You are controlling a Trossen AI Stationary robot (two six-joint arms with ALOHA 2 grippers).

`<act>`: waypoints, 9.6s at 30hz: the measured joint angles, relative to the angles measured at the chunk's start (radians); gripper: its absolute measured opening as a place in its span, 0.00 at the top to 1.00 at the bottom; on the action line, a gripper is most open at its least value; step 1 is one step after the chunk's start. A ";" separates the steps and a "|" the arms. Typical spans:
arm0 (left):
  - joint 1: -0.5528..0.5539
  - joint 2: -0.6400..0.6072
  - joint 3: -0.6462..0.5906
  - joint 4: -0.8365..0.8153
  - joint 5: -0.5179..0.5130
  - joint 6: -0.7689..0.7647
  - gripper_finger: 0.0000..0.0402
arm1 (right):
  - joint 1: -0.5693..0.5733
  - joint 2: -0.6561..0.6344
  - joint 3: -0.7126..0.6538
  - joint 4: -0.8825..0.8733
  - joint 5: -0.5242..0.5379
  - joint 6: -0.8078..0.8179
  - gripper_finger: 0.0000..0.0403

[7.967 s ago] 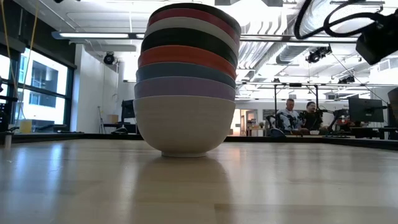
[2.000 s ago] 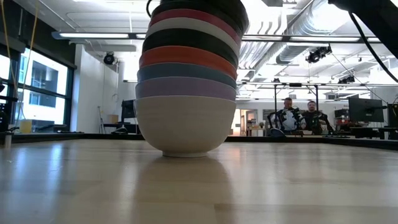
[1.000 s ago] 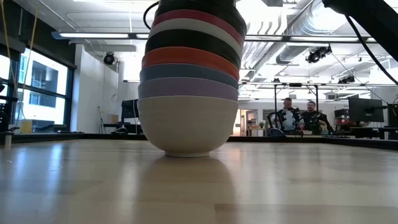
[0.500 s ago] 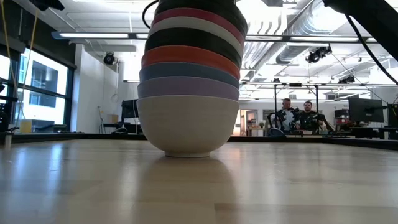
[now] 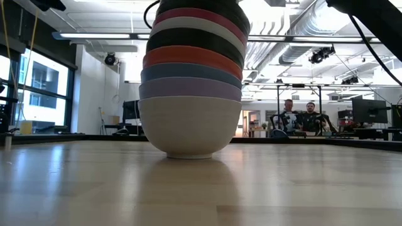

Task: Nest bowls inside each other
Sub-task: Stack the black bowl on top of the top black bowl, then return to Home Position

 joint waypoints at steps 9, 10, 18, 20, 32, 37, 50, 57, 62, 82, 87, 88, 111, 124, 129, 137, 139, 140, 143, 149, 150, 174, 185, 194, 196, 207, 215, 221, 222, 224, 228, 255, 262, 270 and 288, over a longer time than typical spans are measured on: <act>0.000 0.000 0.000 0.016 0.000 0.002 0.54 | 0.000 -0.011 0.000 0.000 -0.001 -0.019 0.74; 0.000 0.000 0.000 0.018 0.001 0.002 0.54 | 0.000 -0.015 0.000 0.001 -0.002 -0.019 0.73; 0.000 0.000 0.000 0.102 0.074 0.013 0.54 | 0.004 -0.080 0.000 0.060 -0.001 -0.044 0.67; 0.000 0.000 0.000 0.144 0.077 0.013 0.54 | 0.011 -0.100 0.000 0.068 0.000 -0.054 0.66; -0.001 0.054 -0.221 0.706 0.296 -0.004 0.54 | 0.102 -0.302 0.001 0.383 -0.050 -0.363 0.65; -0.037 0.117 -0.392 0.967 0.299 -0.031 0.54 | 0.162 -0.384 0.002 0.485 -0.050 -0.487 0.65; -0.215 0.353 -0.556 1.620 0.229 -0.102 0.54 | 0.231 -0.445 0.002 0.484 0.135 -0.548 0.65; -0.305 0.451 -0.556 1.711 0.174 -0.052 0.54 | 0.244 -0.516 0.001 0.455 0.187 -0.547 0.65; -0.309 0.433 -0.556 1.702 0.172 -0.043 0.54 | 0.312 -0.621 -0.030 0.427 0.224 -0.525 0.65; -0.310 0.177 -0.556 1.516 0.116 -0.017 0.54 | 0.600 -1.408 -1.015 0.895 0.615 -0.443 0.65; -0.310 0.169 -0.556 1.506 0.107 0.010 0.54 | 0.600 -1.603 -1.284 1.094 0.621 -0.514 0.65; -0.310 0.169 -0.556 1.506 0.105 0.019 0.54 | 0.600 -1.640 -1.330 1.129 0.621 -0.525 0.65; -0.211 0.058 -0.556 1.502 -0.200 0.167 0.54 | 0.596 -2.127 -1.706 1.323 1.145 -0.573 0.65; 0.006 -0.008 -0.556 1.501 -0.199 0.137 0.54 | 0.595 -2.178 -1.705 1.446 1.362 -0.757 0.65; 0.088 -0.046 -0.556 1.459 -0.167 0.112 0.54 | 0.595 -2.178 -1.702 1.439 1.541 -0.775 0.65; 0.174 -0.132 -0.556 1.384 -0.107 0.087 0.54 | 0.595 -2.178 -1.702 1.465 1.599 -0.808 0.65; 0.186 -0.155 -0.556 1.374 -0.101 0.087 0.54 | 0.595 -2.178 -1.702 1.465 1.615 -0.802 0.65; 0.192 -0.166 -0.556 1.370 -0.099 0.087 0.54 | 0.596 -2.177 -1.702 1.464 1.621 -0.797 0.65; 0.204 -0.197 -0.556 1.357 -0.094 0.087 0.54 | 0.595 -2.171 -1.702 1.450 1.623 -0.777 0.65; 0.210 -0.224 -0.556 1.314 -0.069 0.087 0.54 | 0.595 -2.169 -1.701 1.323 1.282 -0.708 0.65; 0.210 -0.224 -0.556 1.312 -0.059 0.085 0.54 | 0.596 -2.169 -1.701 1.297 1.195 -0.689 0.65; 0.210 -0.223 -0.556 1.286 0.270 -0.089 0.54 | 0.596 -2.172 -1.848 1.121 0.367 -0.208 0.65; 0.209 -0.223 -0.627 1.212 0.326 -0.118 0.54 | 0.595 -2.169 -2.065 1.411 0.458 -0.235 0.65; 0.209 -0.224 -0.781 1.400 0.360 -0.165 0.54 | 0.596 -2.169 -2.210 1.610 0.558 -0.305 0.65; 0.209 -0.224 -0.809 1.447 0.365 -0.172 0.54 | 0.595 -2.168 -2.209 1.614 0.641 -0.343 0.65; 0.209 -0.224 -0.850 1.533 0.401 -0.225 0.54 | 0.469 -2.171 -2.208 1.580 0.603 -0.415 0.77; 0.209 -0.224 -0.850 1.535 0.410 -0.246 0.54 | 0.385 -2.171 -2.208 1.524 0.507 -0.367 0.79; 0.184 -0.224 -0.850 1.535 0.410 -0.246 0.54 | 0.314 -2.171 -2.208 1.515 0.480 -0.387 0.79; 0.178 -0.224 -0.850 1.535 0.409 -0.246 0.54 | 0.300 -2.171 -2.208 1.515 0.472 -0.391 0.79; 0.167 -0.224 -0.850 1.534 0.407 -0.246 0.54 | 0.271 -2.171 -2.208 1.515 0.445 -0.390 0.79; 0.152 -0.224 -0.850 1.534 0.406 -0.246 0.54 | 0.216 -2.171 -2.208 1.515 0.385 -0.381 0.79; 0.134 -0.224 -0.850 1.514 0.404 -0.225 0.54 | 0.175 -2.166 -2.345 1.689 0.317 -0.358 0.79; 0.134 -0.224 -0.850 1.477 0.407 -0.208 0.54 | 0.176 -2.166 -2.345 1.686 0.230 -0.336 0.79; 0.134 -0.224 -0.892 1.479 0.451 -0.200 0.54 | 0.176 -2.166 -2.345 1.671 0.240 -0.302 0.79; -0.029 -0.224 -1.093 1.751 0.196 -0.242 0.54 | 0.175 -2.166 -2.346 1.662 0.246 -0.303 0.79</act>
